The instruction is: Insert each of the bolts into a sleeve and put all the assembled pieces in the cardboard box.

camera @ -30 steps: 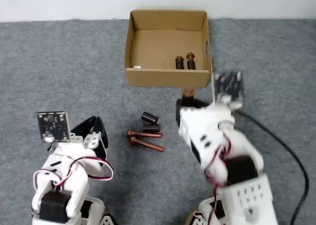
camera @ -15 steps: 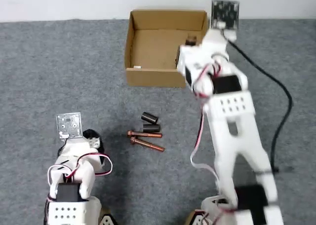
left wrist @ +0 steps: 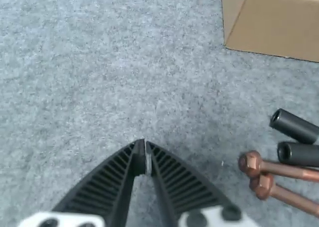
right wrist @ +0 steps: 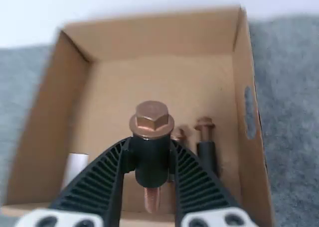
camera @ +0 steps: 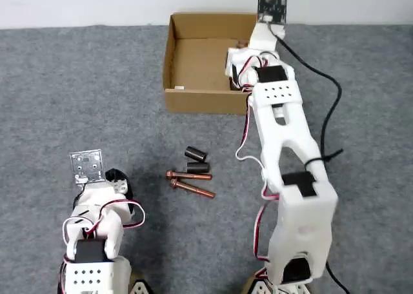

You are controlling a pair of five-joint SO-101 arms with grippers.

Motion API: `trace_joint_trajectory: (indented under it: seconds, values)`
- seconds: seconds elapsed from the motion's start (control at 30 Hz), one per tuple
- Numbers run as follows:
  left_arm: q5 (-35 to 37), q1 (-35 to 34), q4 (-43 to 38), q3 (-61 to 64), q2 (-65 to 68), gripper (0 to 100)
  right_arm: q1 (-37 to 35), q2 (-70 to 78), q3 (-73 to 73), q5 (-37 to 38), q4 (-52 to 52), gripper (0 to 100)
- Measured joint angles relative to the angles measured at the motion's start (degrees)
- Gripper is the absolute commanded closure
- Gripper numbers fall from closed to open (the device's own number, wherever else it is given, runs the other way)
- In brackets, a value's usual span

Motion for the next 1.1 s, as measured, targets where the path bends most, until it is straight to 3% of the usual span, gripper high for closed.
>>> trace_joint_trajectory:
  seconds: [0.2,0.4,0.87,1.1]
  values:
    - [0.0,0.1,0.0,0.0,0.0,100,0.8,8.4,-3.3,7.7,0.0,98.0]
    - [0.0,0.1,0.0,0.0,0.0,100,0.6,9.5,-3.4,9.8,4.2,83.8]
    - [0.0,-0.2,0.0,0.0,0.0,100,0.5,3.3,-7.6,10.0,21.1,83.8]
    - [0.0,-6.2,-2.1,0.0,0.0,100,-2.2,-2.5,-7.6,10.1,33.1,83.8]
